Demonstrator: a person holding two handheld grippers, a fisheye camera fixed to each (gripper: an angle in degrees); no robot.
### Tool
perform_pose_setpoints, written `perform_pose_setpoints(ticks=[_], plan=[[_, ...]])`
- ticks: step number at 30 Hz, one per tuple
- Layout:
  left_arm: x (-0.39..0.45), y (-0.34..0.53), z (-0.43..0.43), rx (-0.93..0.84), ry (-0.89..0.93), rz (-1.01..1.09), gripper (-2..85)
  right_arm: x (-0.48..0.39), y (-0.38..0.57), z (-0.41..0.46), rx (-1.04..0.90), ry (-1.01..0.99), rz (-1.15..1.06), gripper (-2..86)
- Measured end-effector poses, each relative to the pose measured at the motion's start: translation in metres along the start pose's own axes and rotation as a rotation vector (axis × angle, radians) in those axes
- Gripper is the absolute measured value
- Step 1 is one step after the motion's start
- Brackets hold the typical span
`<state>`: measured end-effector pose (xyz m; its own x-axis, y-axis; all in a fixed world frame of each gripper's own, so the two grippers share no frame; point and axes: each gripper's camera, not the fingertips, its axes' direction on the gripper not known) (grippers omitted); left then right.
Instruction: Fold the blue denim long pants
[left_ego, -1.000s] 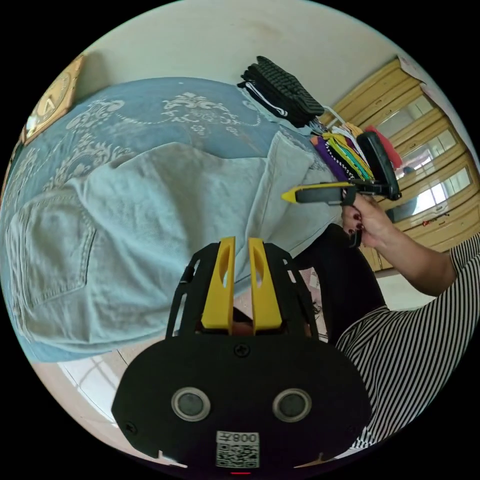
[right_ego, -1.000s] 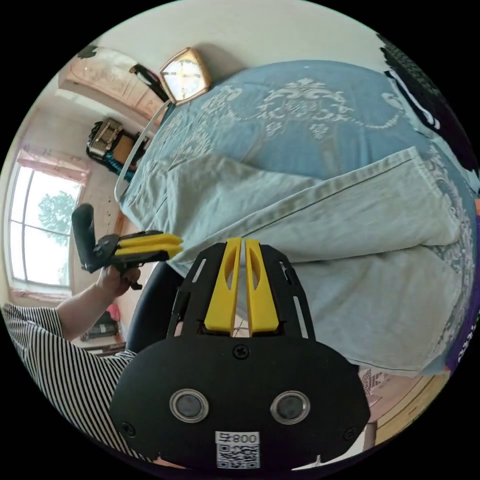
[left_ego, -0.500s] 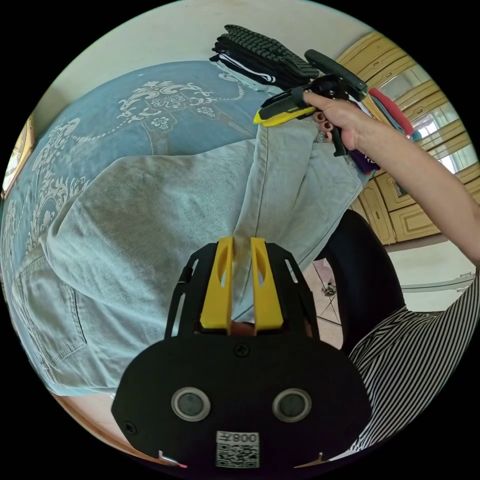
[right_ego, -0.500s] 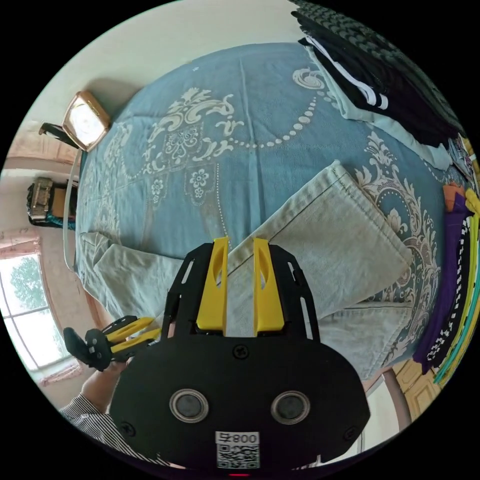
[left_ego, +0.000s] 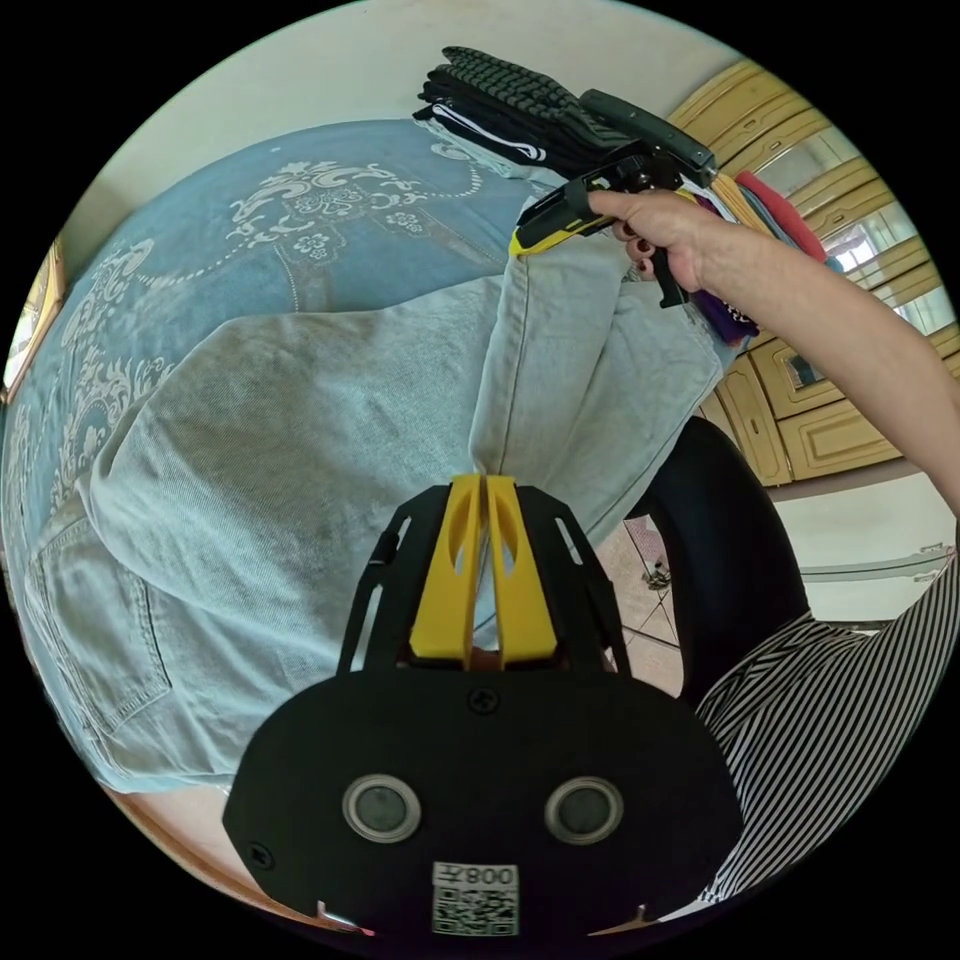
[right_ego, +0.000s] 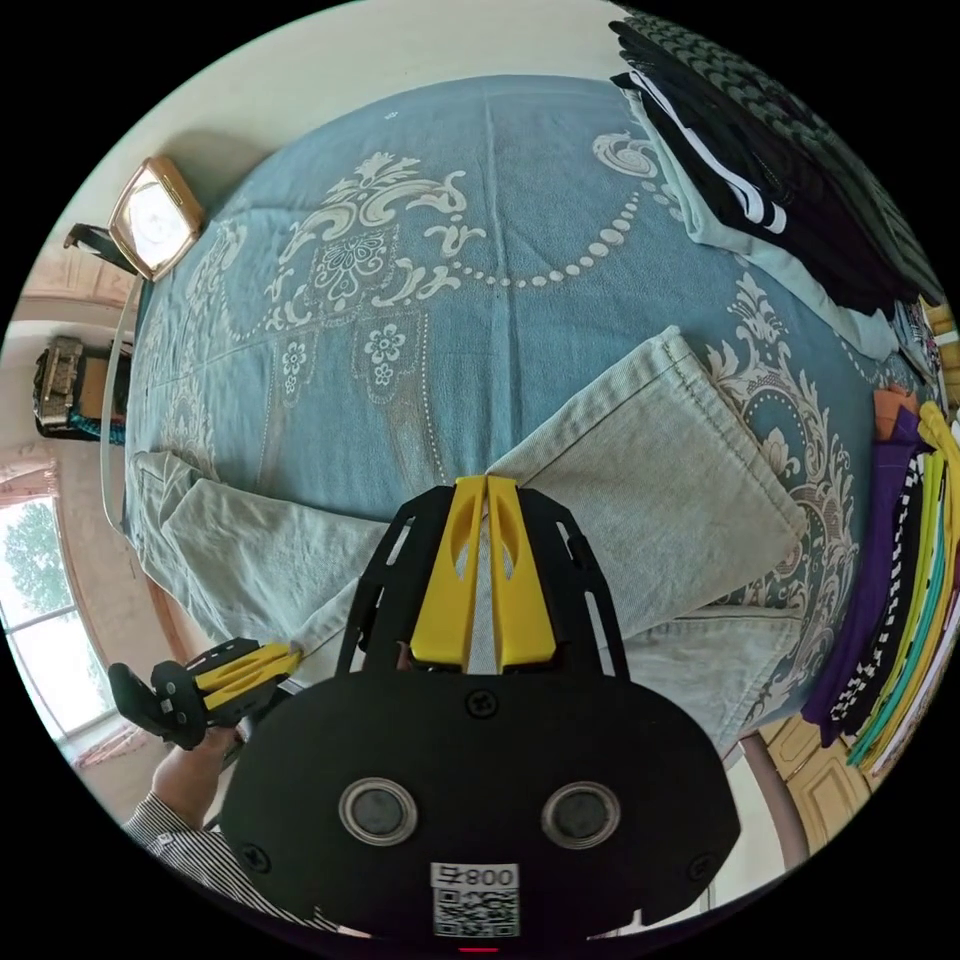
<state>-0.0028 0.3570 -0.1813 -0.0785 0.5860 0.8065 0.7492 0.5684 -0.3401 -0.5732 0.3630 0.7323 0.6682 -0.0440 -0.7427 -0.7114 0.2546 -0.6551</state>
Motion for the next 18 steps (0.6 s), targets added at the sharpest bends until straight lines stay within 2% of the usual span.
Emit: perform_pose_setpoints(ticks=[8, 12, 18], plan=[[0.012, -0.020, -0.020, 0.049, 0.014, -0.043, 5.8, 0.055, 0.033, 0.012, 0.061, -0.170, 0.032, 0.2], [0.020, -0.034, -0.015, -0.001, 0.062, -0.046, 3.3, 0.073, 0.050, 0.016, 0.081, -0.202, 0.032, 0.3], [0.045, -0.044, -0.036, 0.017, 0.061, -0.040, 1.0, 0.103, 0.090, 0.013, 0.145, -0.266, 0.014, 0.2]])
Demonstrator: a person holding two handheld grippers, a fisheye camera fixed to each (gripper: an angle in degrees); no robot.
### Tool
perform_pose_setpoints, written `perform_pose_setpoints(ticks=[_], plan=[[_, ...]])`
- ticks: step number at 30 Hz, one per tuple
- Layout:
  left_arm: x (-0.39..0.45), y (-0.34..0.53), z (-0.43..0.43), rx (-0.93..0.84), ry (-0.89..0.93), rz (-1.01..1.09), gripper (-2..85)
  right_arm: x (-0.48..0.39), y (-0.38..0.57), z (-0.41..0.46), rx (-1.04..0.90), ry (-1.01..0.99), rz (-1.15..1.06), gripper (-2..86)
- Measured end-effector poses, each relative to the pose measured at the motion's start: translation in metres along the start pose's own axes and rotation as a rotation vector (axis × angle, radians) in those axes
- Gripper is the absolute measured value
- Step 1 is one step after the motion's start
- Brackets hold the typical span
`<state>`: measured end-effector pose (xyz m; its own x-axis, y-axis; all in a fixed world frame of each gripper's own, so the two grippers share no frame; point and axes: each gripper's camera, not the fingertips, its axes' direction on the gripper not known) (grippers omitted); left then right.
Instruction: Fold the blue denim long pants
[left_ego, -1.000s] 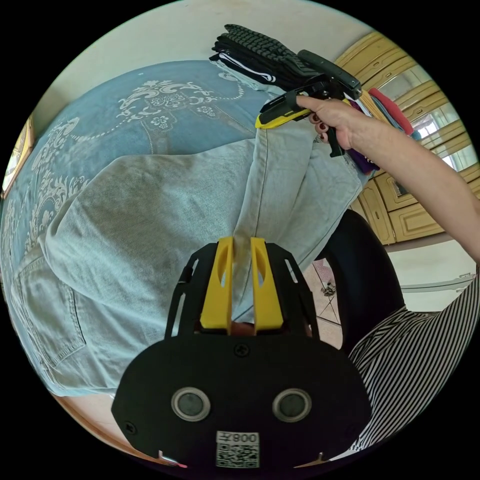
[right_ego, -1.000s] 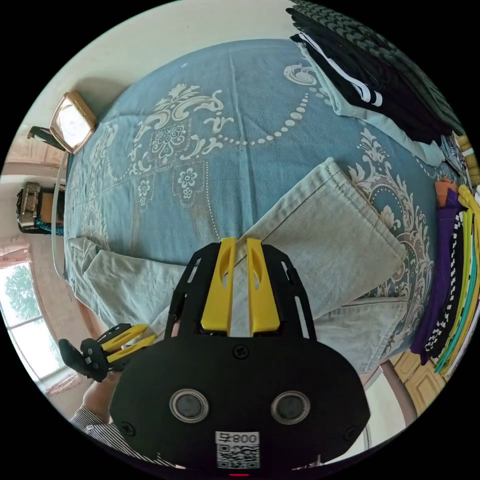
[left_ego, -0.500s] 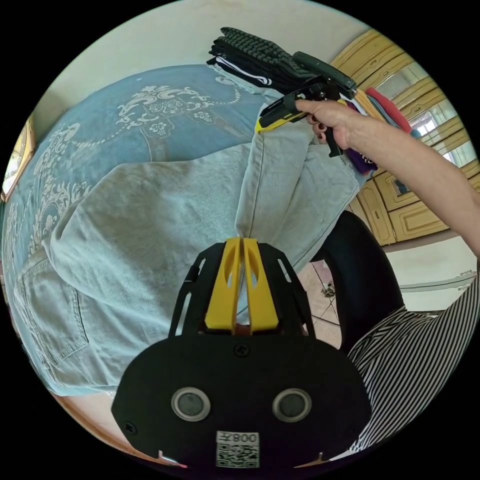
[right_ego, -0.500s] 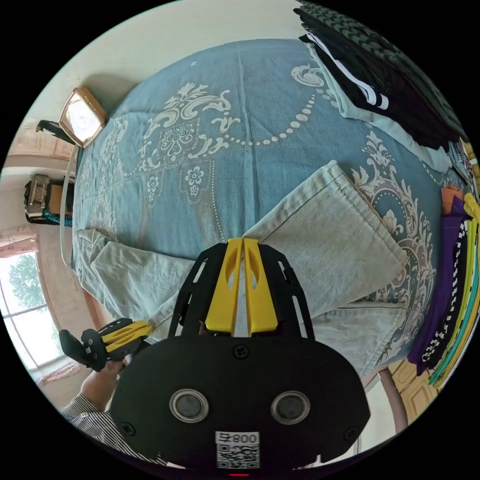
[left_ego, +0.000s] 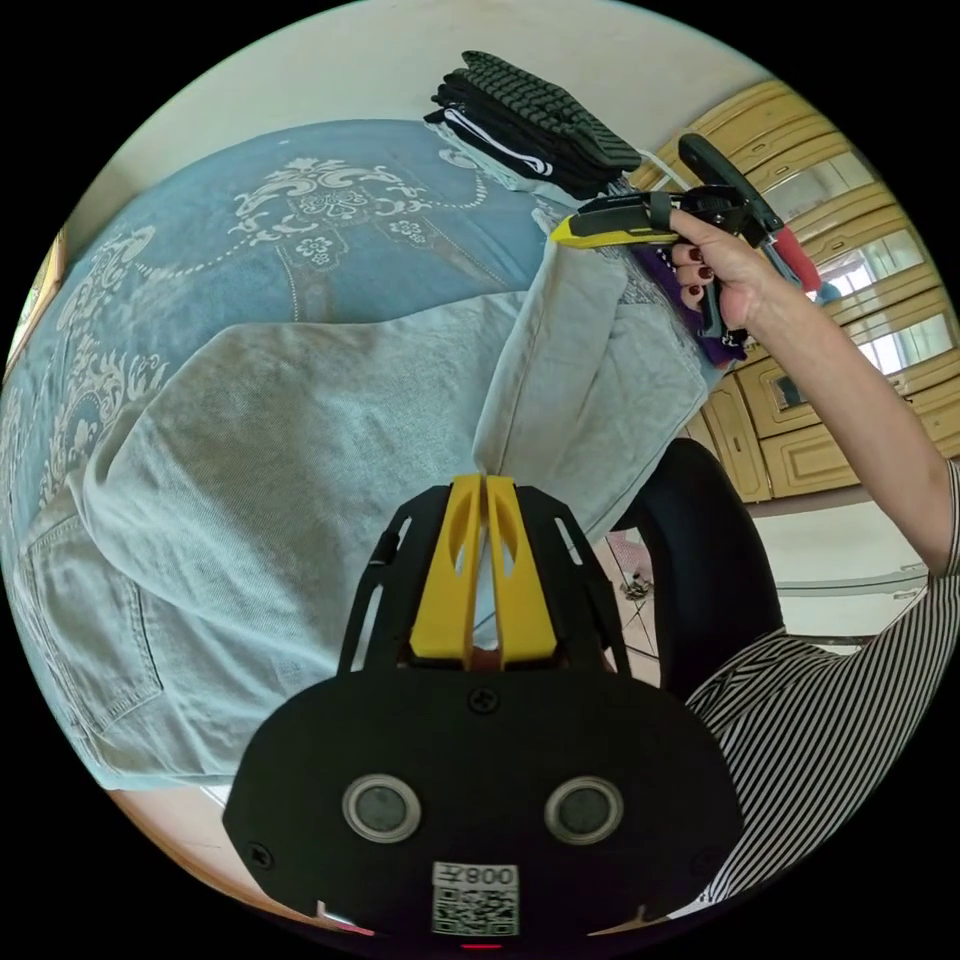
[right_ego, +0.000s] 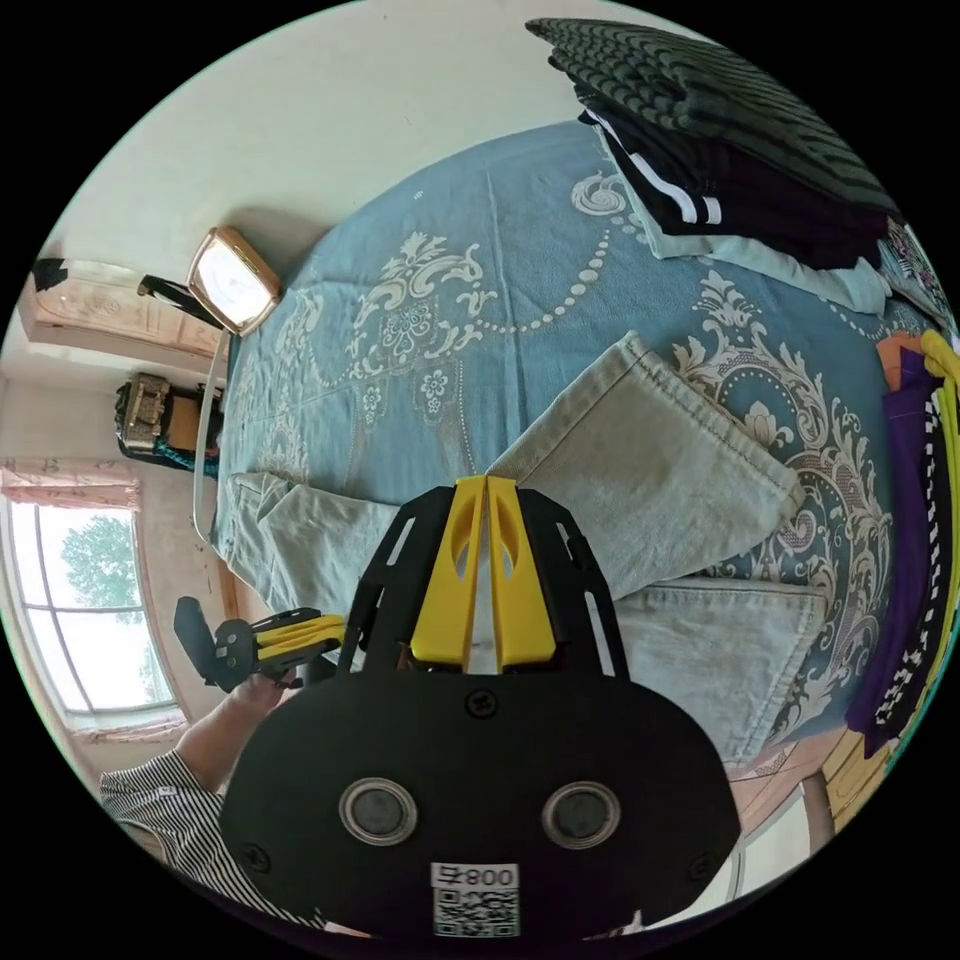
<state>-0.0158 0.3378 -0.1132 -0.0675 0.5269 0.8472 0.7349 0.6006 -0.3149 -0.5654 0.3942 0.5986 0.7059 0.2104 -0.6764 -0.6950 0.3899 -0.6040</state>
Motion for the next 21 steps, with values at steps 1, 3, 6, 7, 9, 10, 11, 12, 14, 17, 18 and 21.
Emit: perform_pose_setpoints(ticks=[1, 3, 6, 7, 9, 10, 11, 12, 14, 17, 18, 21], plan=[[0.007, -0.001, -0.005, 0.008, 0.000, 0.006, 0.9, 0.006, 0.010, -0.006, 0.019, -0.020, -0.004, 0.2], [0.019, -0.003, -0.015, 0.029, -0.009, 0.022, 0.8, 0.014, 0.027, -0.019, 0.058, -0.059, -0.014, 0.3], [0.041, -0.003, -0.034, 0.073, -0.030, 0.056, 0.6, 0.027, 0.061, -0.046, 0.133, -0.115, -0.035, 0.2], [0.051, -0.003, -0.040, 0.089, -0.038, 0.078, 0.5, 0.032, 0.076, -0.056, 0.162, -0.131, -0.042, 0.2], [0.067, -0.003, -0.047, 0.093, -0.048, 0.107, 0.4, 0.041, 0.102, -0.071, 0.203, -0.153, -0.048, 0.2], [0.078, -0.004, -0.050, 0.088, -0.063, 0.129, 0.3, 0.049, 0.121, -0.079, 0.230, -0.171, -0.047, 0.2], [0.084, -0.004, -0.050, 0.080, -0.072, 0.139, 0.2, 0.056, 0.140, -0.083, 0.248, -0.181, -0.045, 0.2], [0.095, -0.005, -0.048, 0.058, -0.085, 0.159, 0.1, 0.060, 0.150, -0.085, 0.255, -0.182, -0.043, 0.1], [0.112, -0.006, -0.043, 0.019, -0.107, 0.188, 0.0, 0.079, 0.189, -0.085, 0.266, -0.182, -0.012, 0.2], [0.138, -0.008, -0.030, -0.046, -0.146, 0.229, 0.1, 0.106, 0.232, -0.080, 0.269, -0.230, 0.060, 0.2], [0.147, -0.008, -0.027, -0.060, -0.164, 0.236, 0.0, 0.111, 0.240, -0.079, 0.270, -0.236, 0.073, 0.1], [0.168, -0.012, -0.022, -0.092, -0.197, 0.248, 0.5, 0.125, 0.272, -0.079, 0.270, -0.240, 0.096, 0.1]])
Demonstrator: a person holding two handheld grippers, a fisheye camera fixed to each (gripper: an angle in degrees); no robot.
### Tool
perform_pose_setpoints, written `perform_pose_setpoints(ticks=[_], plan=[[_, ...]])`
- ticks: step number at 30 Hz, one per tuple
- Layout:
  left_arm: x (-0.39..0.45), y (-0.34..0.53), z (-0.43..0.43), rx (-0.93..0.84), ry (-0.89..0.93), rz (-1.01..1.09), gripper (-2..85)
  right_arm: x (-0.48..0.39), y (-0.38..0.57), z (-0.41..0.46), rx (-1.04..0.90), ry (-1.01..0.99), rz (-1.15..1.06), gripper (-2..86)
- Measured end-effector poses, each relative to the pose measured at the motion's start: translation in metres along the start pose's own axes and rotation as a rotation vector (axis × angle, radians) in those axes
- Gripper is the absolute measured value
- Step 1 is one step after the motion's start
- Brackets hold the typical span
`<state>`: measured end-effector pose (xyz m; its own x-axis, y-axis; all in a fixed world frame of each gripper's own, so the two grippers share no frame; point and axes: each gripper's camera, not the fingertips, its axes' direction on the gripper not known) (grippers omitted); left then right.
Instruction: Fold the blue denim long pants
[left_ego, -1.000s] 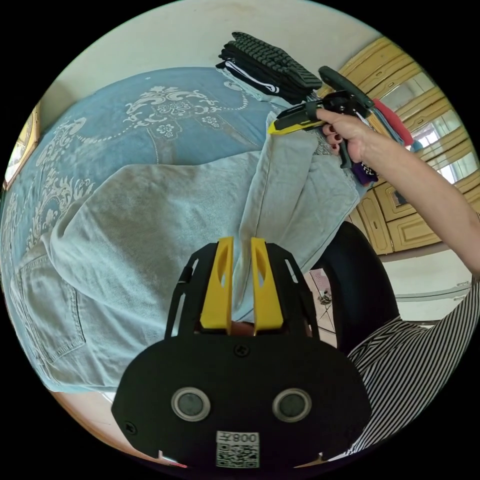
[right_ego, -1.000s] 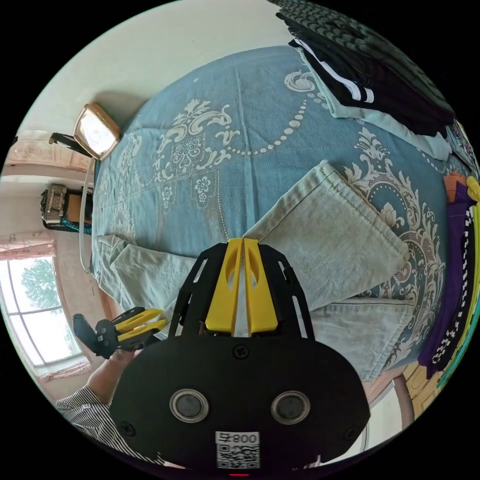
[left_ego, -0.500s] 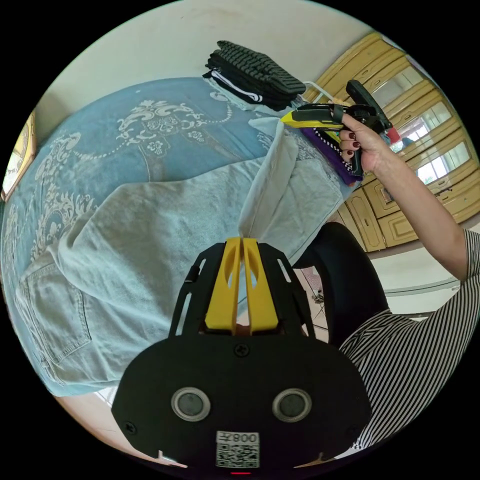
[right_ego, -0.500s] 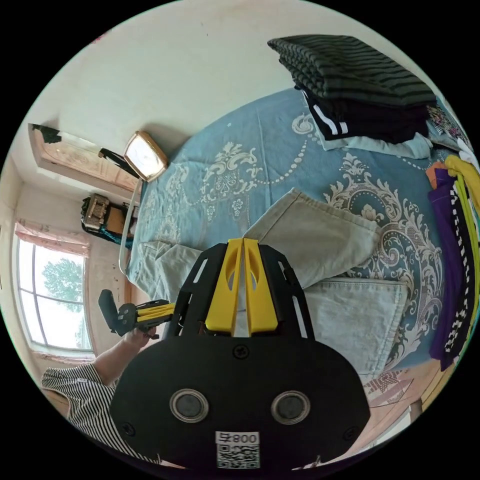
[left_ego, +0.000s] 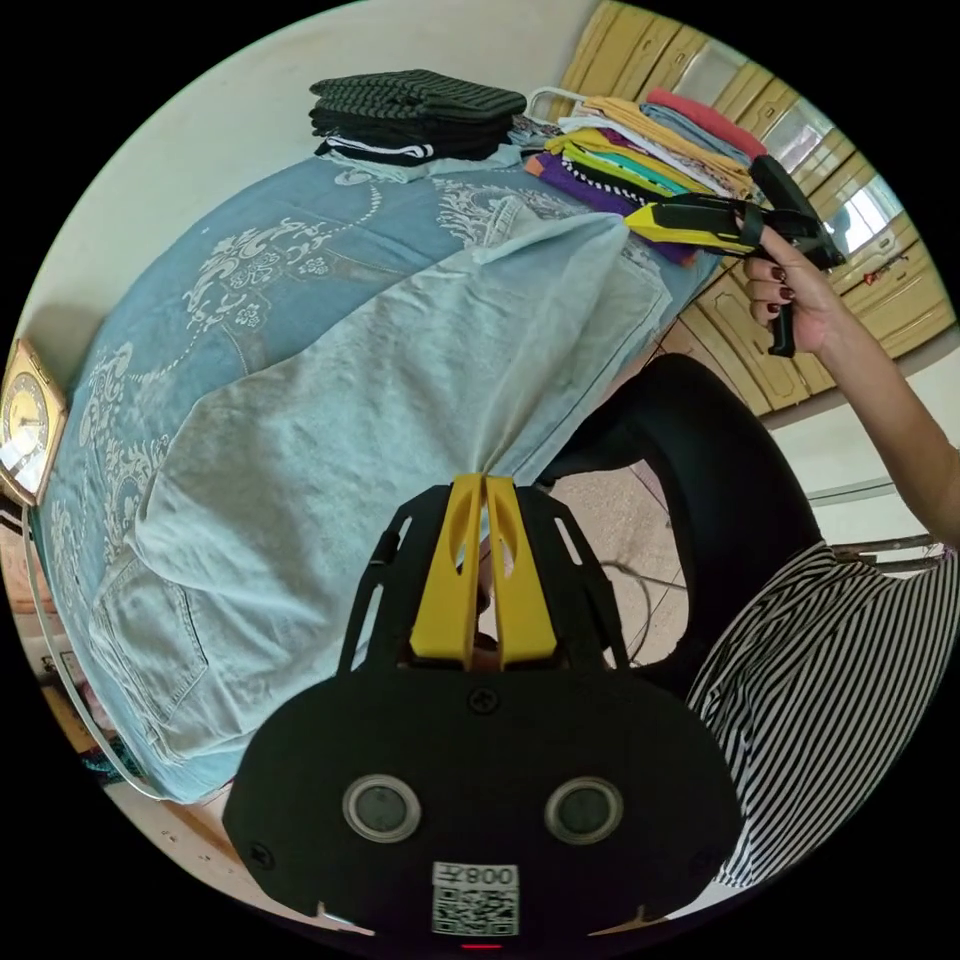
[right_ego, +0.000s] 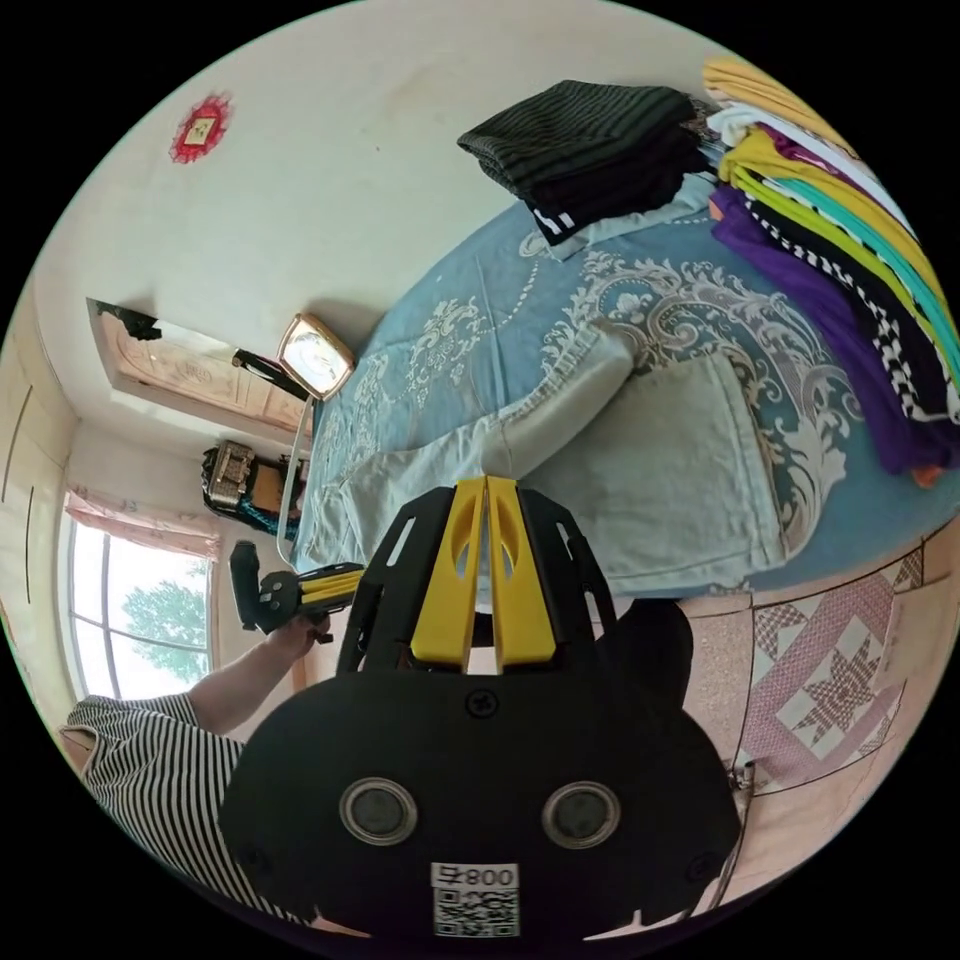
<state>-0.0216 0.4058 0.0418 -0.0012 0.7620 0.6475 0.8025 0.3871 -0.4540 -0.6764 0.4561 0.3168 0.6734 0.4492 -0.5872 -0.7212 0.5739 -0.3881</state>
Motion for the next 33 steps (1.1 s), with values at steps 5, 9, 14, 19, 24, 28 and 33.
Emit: perform_pose_setpoints(ticks=[5, 9, 14, 19, 24, 28, 33], plan=[[0.025, -0.015, -0.006, -0.034, -0.044, 0.027, 1.6, 0.018, 0.040, -0.018, 0.025, -0.023, 0.026, 0.1], [0.044, -0.026, -0.006, -0.070, -0.053, 0.039, 0.7, 0.028, 0.061, -0.021, 0.000, 0.011, 0.033, 0.1], [0.063, -0.045, 0.007, -0.154, -0.075, 0.054, -0.4, 0.041, 0.078, -0.016, -0.062, 0.052, 0.053, 0.1], [0.080, -0.063, 0.007, -0.210, -0.099, 0.090, -0.5, 0.033, 0.086, -0.023, -0.085, 0.079, 0.034, 0.1], [0.090, -0.072, 0.005, -0.212, -0.096, 0.077, -0.6, 0.026, 0.091, -0.034, -0.096, 0.152, 0.023, 0.3], [0.096, -0.081, 0.006, -0.234, -0.092, 0.061, -0.6, 0.011, 0.094, -0.043, -0.061, 0.136, 0.008, 1.2], [0.099, -0.086, 0.000, -0.226, -0.068, 0.051, -0.6, -0.035, 0.099, -0.039, -0.063, 0.289, -0.146, 6.0]])
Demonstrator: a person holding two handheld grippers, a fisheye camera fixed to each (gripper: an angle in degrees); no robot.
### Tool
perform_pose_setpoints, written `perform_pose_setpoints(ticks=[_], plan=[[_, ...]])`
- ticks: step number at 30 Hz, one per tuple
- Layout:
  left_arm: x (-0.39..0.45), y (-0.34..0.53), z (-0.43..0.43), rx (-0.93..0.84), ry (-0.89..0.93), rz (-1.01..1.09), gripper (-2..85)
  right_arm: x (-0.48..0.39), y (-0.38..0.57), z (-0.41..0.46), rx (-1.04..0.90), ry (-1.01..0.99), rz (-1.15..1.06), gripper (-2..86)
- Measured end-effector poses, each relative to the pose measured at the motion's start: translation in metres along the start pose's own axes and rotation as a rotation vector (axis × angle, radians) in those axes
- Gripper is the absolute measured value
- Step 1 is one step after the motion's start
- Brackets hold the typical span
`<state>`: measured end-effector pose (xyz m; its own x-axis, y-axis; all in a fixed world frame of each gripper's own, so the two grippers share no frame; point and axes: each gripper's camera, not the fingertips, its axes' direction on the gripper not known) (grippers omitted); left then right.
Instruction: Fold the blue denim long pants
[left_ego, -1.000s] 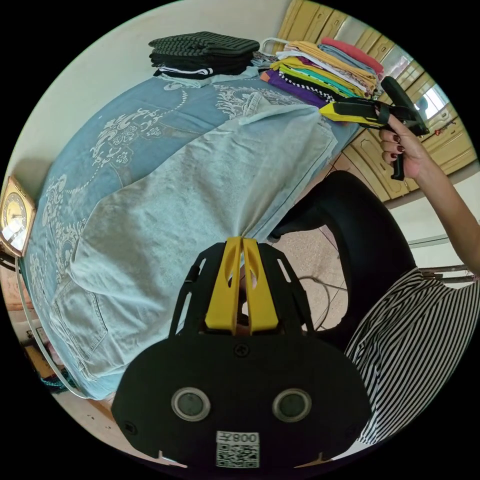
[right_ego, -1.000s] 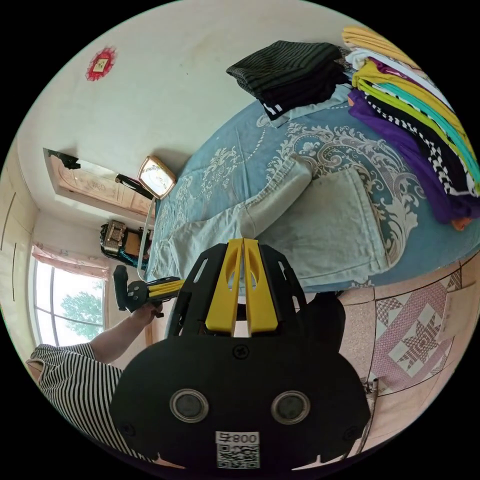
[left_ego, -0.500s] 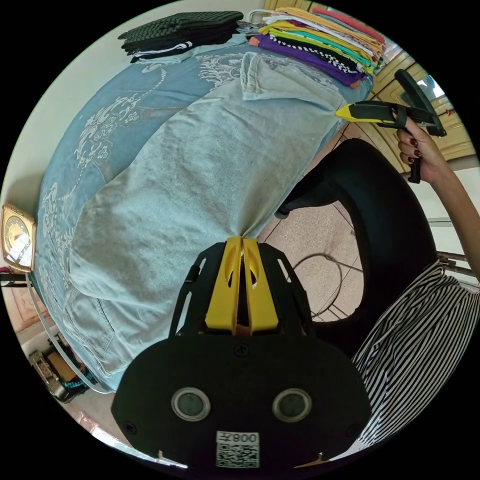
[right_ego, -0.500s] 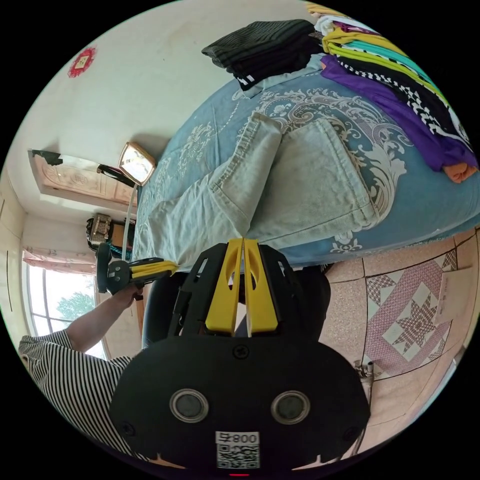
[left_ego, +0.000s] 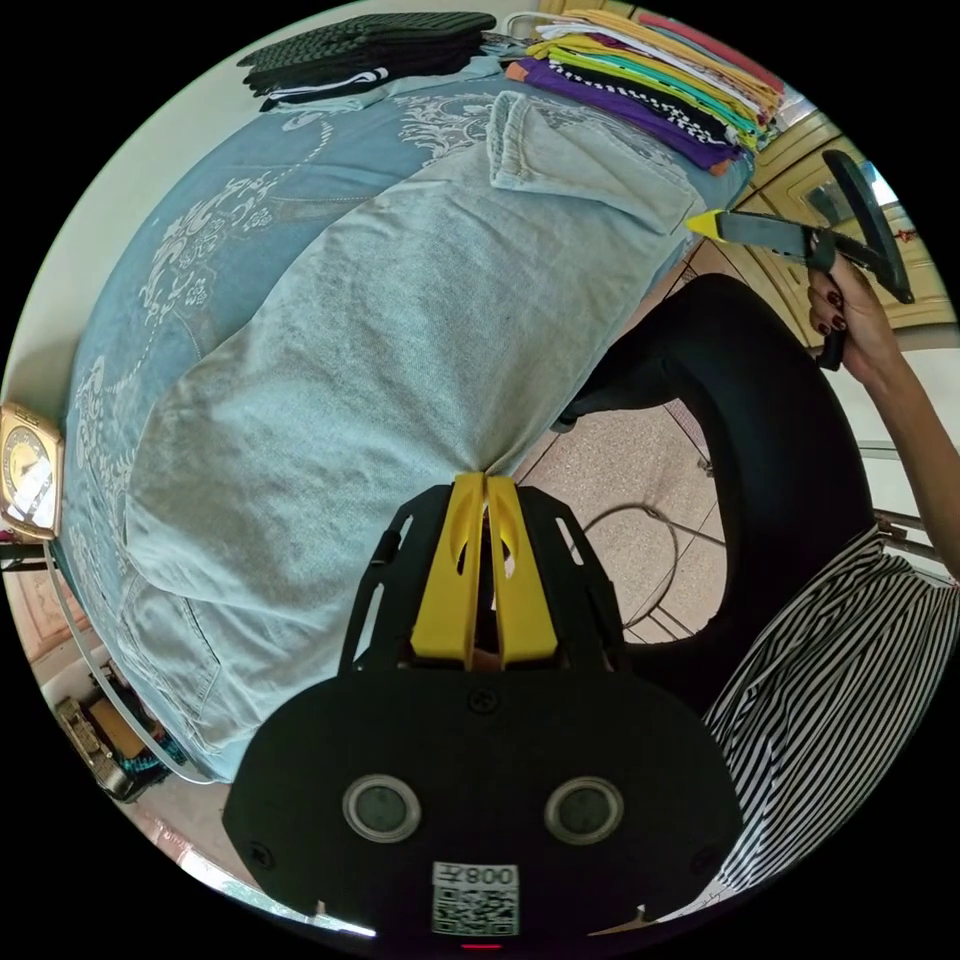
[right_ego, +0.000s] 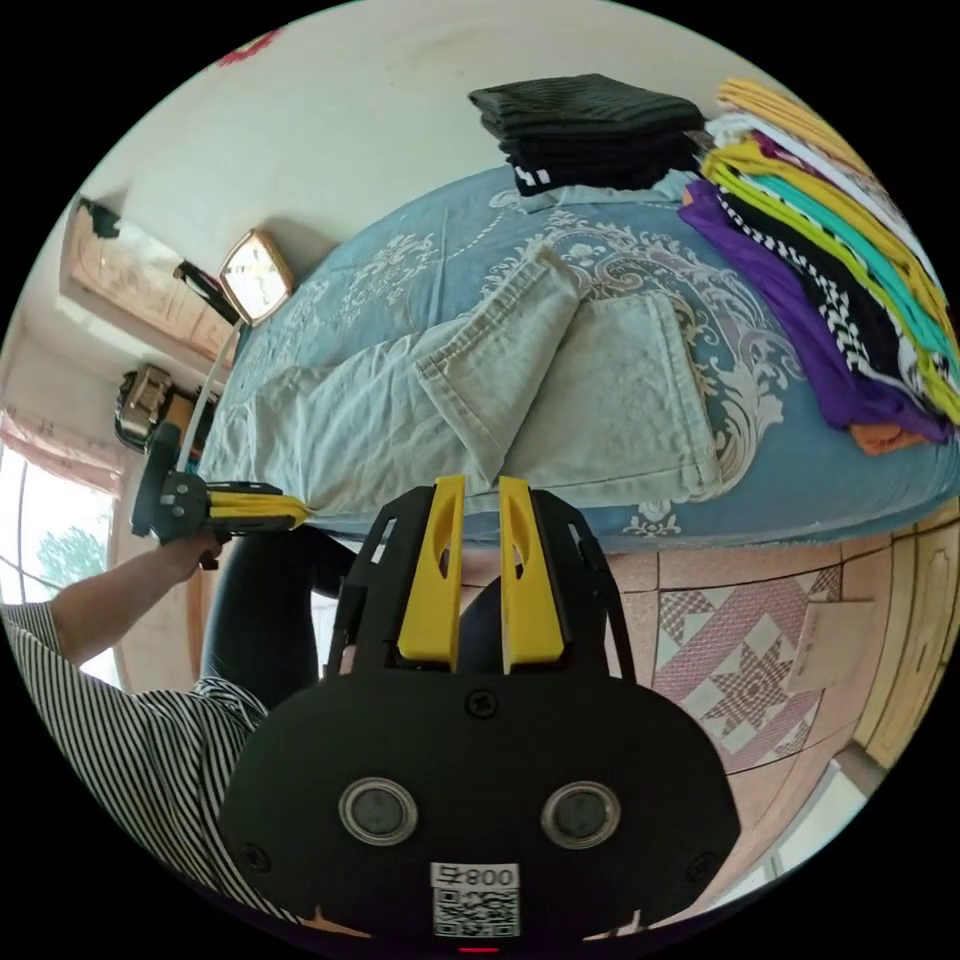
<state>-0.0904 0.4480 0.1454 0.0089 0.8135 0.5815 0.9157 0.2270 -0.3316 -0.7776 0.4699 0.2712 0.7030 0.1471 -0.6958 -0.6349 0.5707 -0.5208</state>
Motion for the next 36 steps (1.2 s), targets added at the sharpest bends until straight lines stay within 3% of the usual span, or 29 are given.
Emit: perform_pose_setpoints(ticks=[6, 15, 27, 31, 36], plan=[[0.007, -0.005, -0.009, -0.007, -0.016, 0.006, -0.4, -0.032, -0.019, 0.008, -0.070, 0.109, -0.047, 3.8], [0.009, -0.001, -0.031, 0.038, -0.001, 0.010, 1.1, -0.054, -0.017, -0.029, -0.030, 0.075, -0.047, 0.7], [-0.005, -0.011, -0.019, -0.016, 0.048, -0.040, -0.5, -0.063, -0.015, -0.014, -0.173, 0.032, 0.007, 0.8], [-0.011, -0.001, -0.036, 0.052, 0.076, -0.082, -0.5, -0.068, -0.014, -0.024, -0.160, -0.013, 0.034, 1.4], [-0.013, 0.008, -0.060, 0.157, 0.075, -0.123, -0.2, -0.089, 0.000, -0.046, -0.108, 0.085, 0.047, 2.5]])
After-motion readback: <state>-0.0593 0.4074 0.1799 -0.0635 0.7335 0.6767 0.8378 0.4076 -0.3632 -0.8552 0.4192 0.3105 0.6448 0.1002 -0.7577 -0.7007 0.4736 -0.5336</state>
